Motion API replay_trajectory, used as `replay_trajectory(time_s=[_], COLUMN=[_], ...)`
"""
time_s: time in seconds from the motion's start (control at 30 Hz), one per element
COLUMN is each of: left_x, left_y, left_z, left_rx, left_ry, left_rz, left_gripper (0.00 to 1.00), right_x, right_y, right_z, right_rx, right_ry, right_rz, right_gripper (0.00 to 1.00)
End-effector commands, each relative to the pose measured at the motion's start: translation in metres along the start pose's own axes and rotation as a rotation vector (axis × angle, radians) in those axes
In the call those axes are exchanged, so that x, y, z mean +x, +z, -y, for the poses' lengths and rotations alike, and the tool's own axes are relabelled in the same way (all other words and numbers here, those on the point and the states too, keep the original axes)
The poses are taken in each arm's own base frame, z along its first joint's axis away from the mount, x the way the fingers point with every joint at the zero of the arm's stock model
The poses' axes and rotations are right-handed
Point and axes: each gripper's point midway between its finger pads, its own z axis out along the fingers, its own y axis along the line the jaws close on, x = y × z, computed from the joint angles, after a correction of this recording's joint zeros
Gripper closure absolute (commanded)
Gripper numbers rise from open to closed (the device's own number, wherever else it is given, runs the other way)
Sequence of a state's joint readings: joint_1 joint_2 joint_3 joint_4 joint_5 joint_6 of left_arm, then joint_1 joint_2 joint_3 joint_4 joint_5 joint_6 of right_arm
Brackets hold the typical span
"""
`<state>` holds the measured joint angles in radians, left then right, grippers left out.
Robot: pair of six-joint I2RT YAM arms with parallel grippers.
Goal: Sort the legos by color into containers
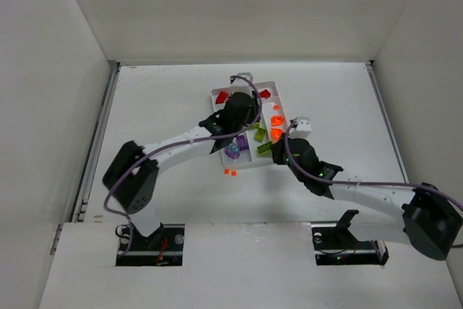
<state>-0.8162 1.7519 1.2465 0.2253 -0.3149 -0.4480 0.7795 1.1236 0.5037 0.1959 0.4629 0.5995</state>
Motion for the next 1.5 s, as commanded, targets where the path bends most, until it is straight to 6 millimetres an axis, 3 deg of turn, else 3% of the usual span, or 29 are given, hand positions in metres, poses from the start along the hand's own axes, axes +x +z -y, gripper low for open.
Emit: replay_trajectory(time_s=[0.0,0.13,0.27,0.43,0.6,0.77,0.97,1.23,1.47], left_x=[-0.013,0.030,0.070,0.105,0.123,0.133,0.147,0.150,0.151], left_y=[-0.047,-0.098,-0.138,-0.164,-0.166,-0.164,-0.160,-0.162,-0.161], left_z=[-0.027,-0.075,-0.111,-0.140,-0.154,-0.153,-0.152,-0.154,-0.151], left_rx=[-0.008,-0.083,-0.138,-0.186,-0.211,-0.192,-0.177,-0.173,-0.168], left_ry=[-0.014,-0.054,-0.091,-0.148,-0.163,-0.172,-0.186,-0.189,-0.186], left_rz=[0.056,0.029,-0.014,-0.052,-0.066,-0.069,-0.089,-0.089,-0.093], left_gripper=[0.74,0.78,0.80,0.80,0.78,0.76,0.76,0.76,0.75], right_x=[-0.009,0.011,0.047,0.085,0.110,0.123,0.134,0.136,0.145], right_y=[0.000,-0.004,-0.013,-0.007,0.005,0.009,0.010,0.019,0.023], right_z=[-0.047,-0.078,-0.108,-0.114,-0.109,-0.111,-0.125,-0.106,-0.103], right_rx=[-0.103,-0.171,-0.224,-0.169,-0.107,-0.087,-0.089,0.029,0.050], right_ry=[-0.086,-0.121,-0.173,-0.209,-0.206,-0.228,-0.256,-0.285,-0.306], right_rz=[0.028,-0.024,-0.122,-0.198,-0.246,-0.258,-0.269,-0.242,-0.257], right_gripper=[0.88,0.85,0.69,0.57,0.55,0.54,0.53,0.54,0.56])
